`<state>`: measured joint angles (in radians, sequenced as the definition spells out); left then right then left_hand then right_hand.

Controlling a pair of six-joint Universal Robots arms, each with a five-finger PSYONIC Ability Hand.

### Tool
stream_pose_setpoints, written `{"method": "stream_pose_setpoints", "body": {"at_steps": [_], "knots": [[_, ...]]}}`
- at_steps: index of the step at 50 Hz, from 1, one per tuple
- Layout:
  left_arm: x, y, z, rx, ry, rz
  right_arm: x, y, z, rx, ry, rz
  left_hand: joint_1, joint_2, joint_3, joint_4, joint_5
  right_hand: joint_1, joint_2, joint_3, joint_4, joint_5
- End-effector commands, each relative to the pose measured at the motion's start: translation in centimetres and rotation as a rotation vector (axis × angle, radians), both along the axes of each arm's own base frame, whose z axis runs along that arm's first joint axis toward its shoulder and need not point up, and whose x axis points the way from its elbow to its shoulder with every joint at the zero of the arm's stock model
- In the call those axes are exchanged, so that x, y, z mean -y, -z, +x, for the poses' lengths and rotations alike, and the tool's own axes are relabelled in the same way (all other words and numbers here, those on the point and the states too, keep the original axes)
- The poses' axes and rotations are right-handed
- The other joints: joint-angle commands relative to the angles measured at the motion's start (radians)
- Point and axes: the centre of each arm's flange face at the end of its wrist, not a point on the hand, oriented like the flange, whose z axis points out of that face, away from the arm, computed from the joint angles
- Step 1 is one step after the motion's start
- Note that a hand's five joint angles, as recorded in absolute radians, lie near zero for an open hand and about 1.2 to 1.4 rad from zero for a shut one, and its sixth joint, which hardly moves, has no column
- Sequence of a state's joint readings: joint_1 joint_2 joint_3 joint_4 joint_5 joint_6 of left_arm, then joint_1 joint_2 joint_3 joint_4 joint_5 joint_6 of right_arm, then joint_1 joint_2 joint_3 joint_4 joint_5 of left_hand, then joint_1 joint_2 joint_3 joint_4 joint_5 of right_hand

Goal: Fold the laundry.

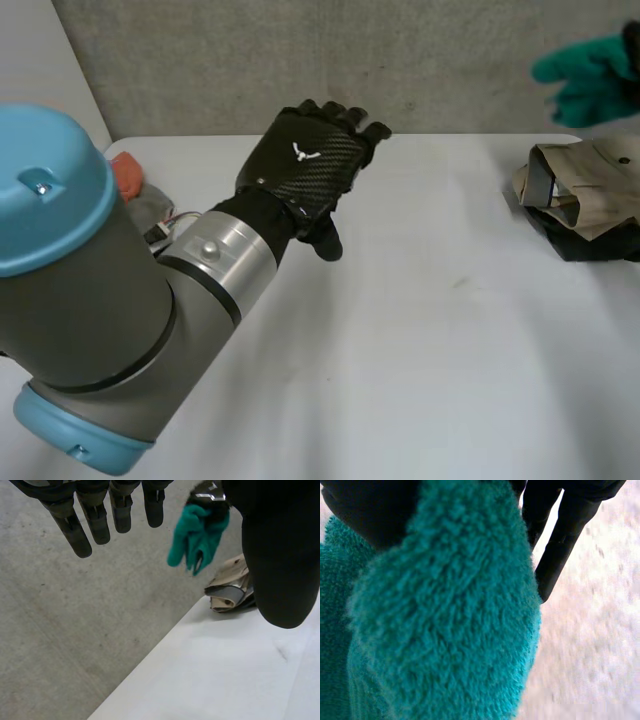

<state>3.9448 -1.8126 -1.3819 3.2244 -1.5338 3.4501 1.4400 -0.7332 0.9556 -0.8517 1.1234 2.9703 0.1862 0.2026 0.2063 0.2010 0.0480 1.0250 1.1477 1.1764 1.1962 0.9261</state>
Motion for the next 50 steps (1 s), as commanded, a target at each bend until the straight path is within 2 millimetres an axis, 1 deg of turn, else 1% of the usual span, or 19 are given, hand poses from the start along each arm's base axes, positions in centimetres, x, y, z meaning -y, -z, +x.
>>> {"method": "stream_pose_setpoints", "body": {"at_steps": [1, 4, 7, 10, 14, 17, 18, 19, 21, 25, 28, 35, 39, 40, 44, 47, 48, 49, 50], "knots": [[-0.8, 0.3, -0.4, 0.007, 0.022, 0.007, 2.0, 7.9, -7.3, -0.019, 0.073, 0.147, 0.013, -0.004, -0.007, -0.002, -0.024, 0.371, 0.249, 0.22, 0.2, 0.296], [-1.0, 0.6, -0.5, 0.012, 0.03, 0.01, 1.6, 10.8, -9.1, -0.015, 0.072, 0.227, 0.013, -0.004, -0.007, -0.002, -0.024, 0.371, 0.249, 0.22, 0.2, 0.296], [-1.3, 0.8, -0.8, 0.019, 0.039, 0.015, 0.4, 13.0, -8.7, -0.041, -0.001, 0.3, 0.016, -0.001, -0.005, 0.001, -0.021, 0.371, 0.249, 0.22, 0.2, 0.296], [-1.4, 1.0, -0.8, 0.021, 0.044, 0.019, -0.4, 13.9, -8.3, -0.059, -0.056, 0.333, 0.016, -0.001, -0.005, 0.001, -0.021, 0.371, 0.249, 0.22, 0.2, 0.296], [-1.5, 1.0, -0.8, 0.022, 0.045, 0.02, -1.0, 14.0, -9.8, -0.058, -0.031, 0.353, 0.019, 0.002, -0.002, 0.004, -0.018, 0.371, 0.249, 0.22, 0.2, 0.296], [-1.7, 1.1, -0.9, 0.023, 0.05, 0.021, -1.4, 13.7, -10.3, -0.052, -0.016, 0.363, 0.016, -0.001, -0.005, 0.001, -0.021, 0.366, 0.244, 0.215, 0.195, 0.291], [-1.7, 1.1, -0.9, 0.023, 0.051, 0.021, -1.5, 13.5, -10.3, -0.049, -0.012, 0.365, 0.016, -0.001, -0.005, 0.001, -0.021, 0.16, 0.037, 0.009, -0.011, 0.084], [-1.9, 1.1, -1.0, 0.026, 0.056, 0.023, -1.7, 13.0, -10.7, -0.04, 0.006, 0.37, 0.016, -0.001, -0.005, 0.001, -0.021, -0.415, -0.537, -0.566, -0.586, -0.49], [-2.0, 1.2, -1.0, 0.027, 0.059, 0.026, -2.0, 12.2, -11.4, -0.024, 0.04, 0.379, 0.016, -0.001, -0.005, 0.001, -0.021, -0.85, -0.973, -1.002, -1.022, -0.926], [-2.6, 1.2, -1.2, 0.026, 0.076, 0.023, -3.1, 9.6, -12.4, 0.018, 0.101, 0.424, 0.01, -0.007, -0.01, -0.005, -0.027, -0.85, -0.973, -1.002, -1.022, -0.926], [-3.1, 1.1, -1.5, 0.025, 0.093, 0.019, -3.8, 8.6, -12.7, 0.041, 0.116, 0.47, 0.007, -0.01, -0.013, -0.008, -0.03, -0.85, -0.973, -1.002, -1.022, -0.926], [-3.8, 1.1, -1.7, 0.024, 0.133, 0.02, -6.6, 6.1, -15.4, 0.047, 0.267, 0.64, 0.001, -0.016, -0.019, -0.014, -0.035, -0.85, -0.973, -1.002, -1.022, -0.926], [-4.0, 0.9, -1.8, 0.021, 0.15, 0.019, -7.9, 4.5, -17.8, -0.027, 0.495, 0.719, -0.002, -0.018, -0.022, -0.017, -0.038, -0.85, -0.973, -1.002, -1.022, -0.926], [-4.0, 0.7, -1.7, 0.018, 0.151, 0.016, -8.2, 3.6, -18.8, -0.061, 0.607, 0.729, -0.002, -0.018, -0.022, -0.017, -0.038, -0.85, -0.973, -1.002, -1.022, -0.926], [-4.0, 0.4, -1.7, 0.01, 0.151, 0.008, -8.2, 0.2, -20.0, -0.11, 0.817, 0.629, -0.011, -0.027, -0.031, -0.026, -0.047, -0.85, -0.973, -1.002, -1.022, -0.926], [-3.9, 0.0, -1.6, 0.002, 0.143, 0.001, -7.5, -1.7, -18.0, -0.115, 0.787, 0.508, -0.011, -0.027, -0.031, -0.026, -0.047, -0.85, -0.973, -1.002, -1.022, -0.926], [-3.8, -0.4, -1.4, -0.006, 0.136, -0.008, -7.2, -2.8, -15.5, -0.101, 0.72, 0.426, -0.011, -0.027, -0.031, -0.026, -0.047, -0.85, -0.973, -1.002, -1.022, -0.926], [-3.7, -0.6, -1.2, -0.012, 0.13, -0.013, -7.2, -3.4, -14.6, -0.094, 0.692, 0.394, -0.008, -0.024, -0.028, -0.023, -0.044, -0.85, -0.973, -1.002, -1.022, -0.926], [-3.3, -1.2, -0.9, -0.023, 0.114, -0.026, -7.8, -4.8, -12.4, -0.068, 0.623, 0.326, -0.008, -0.024, -0.028, -0.023, -0.044, -0.85, -0.973, -1.002, -1.022, -0.926]]}}
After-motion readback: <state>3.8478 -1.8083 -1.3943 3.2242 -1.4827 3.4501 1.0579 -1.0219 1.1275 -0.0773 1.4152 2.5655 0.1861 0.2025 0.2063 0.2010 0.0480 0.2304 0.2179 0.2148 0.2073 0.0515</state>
